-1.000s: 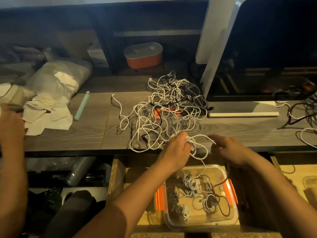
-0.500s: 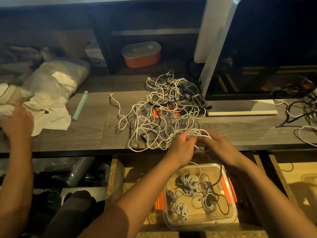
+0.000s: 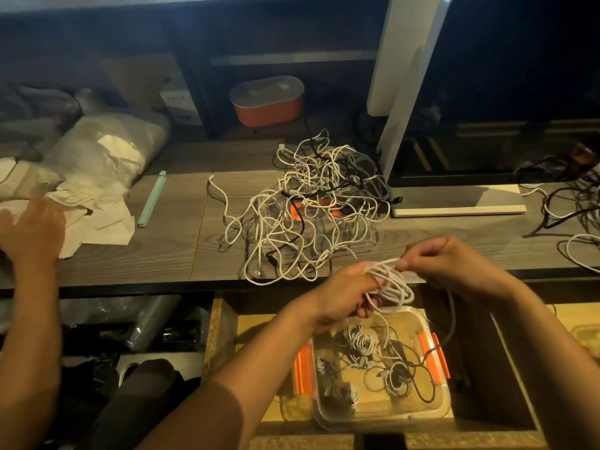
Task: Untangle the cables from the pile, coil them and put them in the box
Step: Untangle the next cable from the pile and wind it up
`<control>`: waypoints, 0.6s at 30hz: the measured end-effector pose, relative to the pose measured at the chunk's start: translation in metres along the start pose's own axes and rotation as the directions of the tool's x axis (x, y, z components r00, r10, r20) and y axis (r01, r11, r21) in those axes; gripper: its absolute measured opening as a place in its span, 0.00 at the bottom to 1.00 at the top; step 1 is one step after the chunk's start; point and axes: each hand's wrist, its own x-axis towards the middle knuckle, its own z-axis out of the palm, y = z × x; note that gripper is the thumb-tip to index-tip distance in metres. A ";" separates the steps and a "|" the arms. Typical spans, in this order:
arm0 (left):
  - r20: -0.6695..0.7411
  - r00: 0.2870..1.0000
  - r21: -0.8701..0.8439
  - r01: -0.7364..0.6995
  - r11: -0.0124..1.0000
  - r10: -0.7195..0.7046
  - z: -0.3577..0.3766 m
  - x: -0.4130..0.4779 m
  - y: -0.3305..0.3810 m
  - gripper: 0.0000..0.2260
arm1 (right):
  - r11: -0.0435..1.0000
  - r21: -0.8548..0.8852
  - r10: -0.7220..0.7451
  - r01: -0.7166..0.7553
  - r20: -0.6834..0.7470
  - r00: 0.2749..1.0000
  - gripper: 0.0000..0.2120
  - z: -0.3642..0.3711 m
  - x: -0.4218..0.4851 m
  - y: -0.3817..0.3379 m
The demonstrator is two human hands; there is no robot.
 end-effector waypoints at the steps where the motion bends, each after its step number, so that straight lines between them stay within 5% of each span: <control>1: 0.040 0.999 -0.018 -0.004 1.000 0.005 0.004 -0.002 0.002 0.12 | 0.999 0.050 0.000 0.002 -0.049 0.999 0.26 -0.001 0.000 0.003; 4: -0.010 0.997 -0.118 -0.083 0.990 0.082 0.017 0.002 0.013 0.11 | 0.944 0.327 0.010 0.043 -0.159 0.987 0.18 0.017 0.003 0.013; 6: -0.156 0.976 -0.014 -0.155 0.988 0.151 0.018 0.008 0.016 0.10 | 0.911 0.396 0.000 0.111 -0.271 0.963 0.07 0.044 0.006 0.013; 10: -0.392 0.823 0.515 -0.174 0.839 0.411 0.010 0.020 0.001 0.10 | 0.986 -0.068 -0.169 0.155 -0.428 0.888 0.12 0.079 0.017 0.023; 14: -0.551 0.694 0.681 0.052 0.730 0.464 0.000 0.025 -0.004 0.09 | 0.903 -0.405 -0.266 0.142 -0.268 0.926 0.10 0.095 0.018 0.030; 18: -0.530 0.773 0.755 0.244 0.608 0.348 -0.012 0.029 -0.004 0.11 | 0.716 -0.689 -0.298 0.112 -0.156 0.942 0.06 0.083 0.016 0.029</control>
